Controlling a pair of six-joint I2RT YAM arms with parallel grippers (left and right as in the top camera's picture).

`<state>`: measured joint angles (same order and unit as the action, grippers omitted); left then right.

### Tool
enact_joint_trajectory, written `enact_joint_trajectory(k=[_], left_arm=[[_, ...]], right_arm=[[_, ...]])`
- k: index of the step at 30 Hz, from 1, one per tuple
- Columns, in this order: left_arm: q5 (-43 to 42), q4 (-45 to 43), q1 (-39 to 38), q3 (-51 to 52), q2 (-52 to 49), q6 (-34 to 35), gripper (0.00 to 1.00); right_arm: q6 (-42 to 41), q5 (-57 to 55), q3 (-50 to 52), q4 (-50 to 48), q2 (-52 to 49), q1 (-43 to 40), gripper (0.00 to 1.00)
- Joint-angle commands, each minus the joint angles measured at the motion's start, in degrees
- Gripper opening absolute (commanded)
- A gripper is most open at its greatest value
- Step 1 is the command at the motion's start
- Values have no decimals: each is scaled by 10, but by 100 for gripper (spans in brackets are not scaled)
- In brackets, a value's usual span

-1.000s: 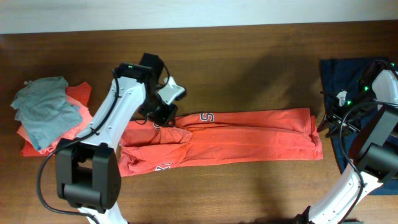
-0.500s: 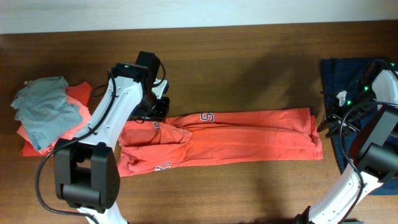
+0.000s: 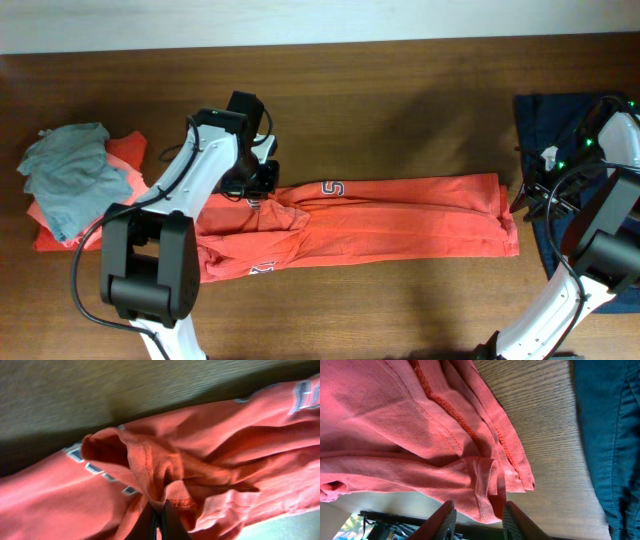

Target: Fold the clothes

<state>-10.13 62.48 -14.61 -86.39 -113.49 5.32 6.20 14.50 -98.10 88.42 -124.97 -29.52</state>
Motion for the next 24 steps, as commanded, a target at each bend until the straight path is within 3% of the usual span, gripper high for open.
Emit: enact_joint_trajectory(k=[1,6,11,14,16,18,22,24], left_arm=[[-45,-5,-14,-2,-4,-57,2],[-158,-10,-49,-29,-2,-236,1],[-158,-15,-86,-29,-2,-291,2],[-148,-29,-104,-28,-2,-292,8],[-130,-35,-112,-28,-2,-292,31],[-118,-35,-114,-28,-2,-291,44],[-83,-28,-114,-28,-2,-271,45],[-44,-18,-114,-30,-1,-240,31]], right_arm=[[2,3,-9,3,18,3,36],[2,3,-9,3,18,3,36],[2,3,-9,3,18,3,36],[2,3,-9,3,18,3,36],[2,3,-9,3,18,3,36],[2,3,-9,3,18,3,36],[2,3,-9,5,18,3,36],[2,3,-9,5,18,3,36]])
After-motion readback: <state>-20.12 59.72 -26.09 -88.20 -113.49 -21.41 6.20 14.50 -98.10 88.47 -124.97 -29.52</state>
